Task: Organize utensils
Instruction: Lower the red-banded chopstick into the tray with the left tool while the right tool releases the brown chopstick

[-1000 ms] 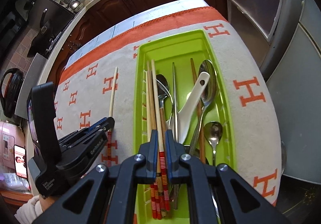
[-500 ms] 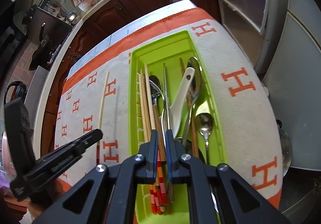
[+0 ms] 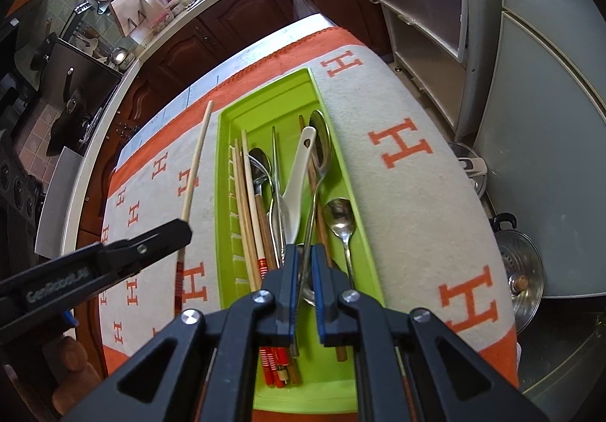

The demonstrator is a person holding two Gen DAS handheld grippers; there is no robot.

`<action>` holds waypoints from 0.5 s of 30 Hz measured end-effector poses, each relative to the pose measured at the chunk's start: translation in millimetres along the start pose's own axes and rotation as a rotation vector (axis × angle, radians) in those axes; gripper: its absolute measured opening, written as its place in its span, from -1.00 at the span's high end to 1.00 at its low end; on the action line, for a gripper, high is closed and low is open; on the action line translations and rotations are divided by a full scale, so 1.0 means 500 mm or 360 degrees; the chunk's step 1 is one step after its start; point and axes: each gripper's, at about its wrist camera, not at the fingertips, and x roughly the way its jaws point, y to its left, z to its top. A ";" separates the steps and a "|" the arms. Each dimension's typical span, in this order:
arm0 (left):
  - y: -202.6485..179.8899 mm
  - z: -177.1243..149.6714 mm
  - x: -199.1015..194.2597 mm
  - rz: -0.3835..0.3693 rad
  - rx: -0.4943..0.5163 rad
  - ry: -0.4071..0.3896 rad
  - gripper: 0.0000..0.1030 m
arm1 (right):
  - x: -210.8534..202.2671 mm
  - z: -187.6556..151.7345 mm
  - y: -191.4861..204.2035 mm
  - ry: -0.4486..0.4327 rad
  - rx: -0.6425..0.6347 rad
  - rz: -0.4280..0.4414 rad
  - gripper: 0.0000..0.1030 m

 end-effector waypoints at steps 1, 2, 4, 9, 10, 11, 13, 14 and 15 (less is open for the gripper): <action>-0.006 0.002 0.011 0.0012 0.0008 0.0006 0.94 | -0.001 0.000 -0.001 -0.0004 0.0002 -0.0001 0.86; -0.009 0.003 0.020 0.0023 0.0013 0.0012 0.94 | -0.002 0.001 -0.001 -0.0009 0.0001 -0.0003 0.86; -0.010 0.004 0.040 0.0044 0.0011 0.0038 0.93 | -0.004 0.000 0.001 -0.0016 -0.0005 -0.0008 0.86; 0.004 -0.005 0.051 0.0080 0.0040 0.0071 0.93 | 0.000 0.000 0.012 -0.0011 -0.0037 -0.0013 0.86; 0.008 -0.007 0.047 0.0089 0.0046 0.0070 0.93 | 0.000 -0.001 0.015 -0.0009 -0.0042 -0.0012 0.86; 0.011 -0.008 0.042 0.0092 0.0052 0.0066 0.93 | 0.001 -0.001 0.018 -0.0007 -0.0046 -0.0012 0.86; 0.019 -0.011 0.027 0.0114 0.0073 0.0045 0.92 | 0.003 -0.001 0.024 -0.0006 -0.0057 -0.0012 0.86; 0.022 -0.012 0.019 0.0123 0.0084 0.0037 0.91 | 0.003 -0.002 0.028 -0.0005 -0.0065 -0.0013 0.86; 0.026 -0.014 0.012 0.0133 0.0096 0.0029 0.81 | 0.004 -0.003 0.031 -0.0003 -0.0073 -0.0013 0.86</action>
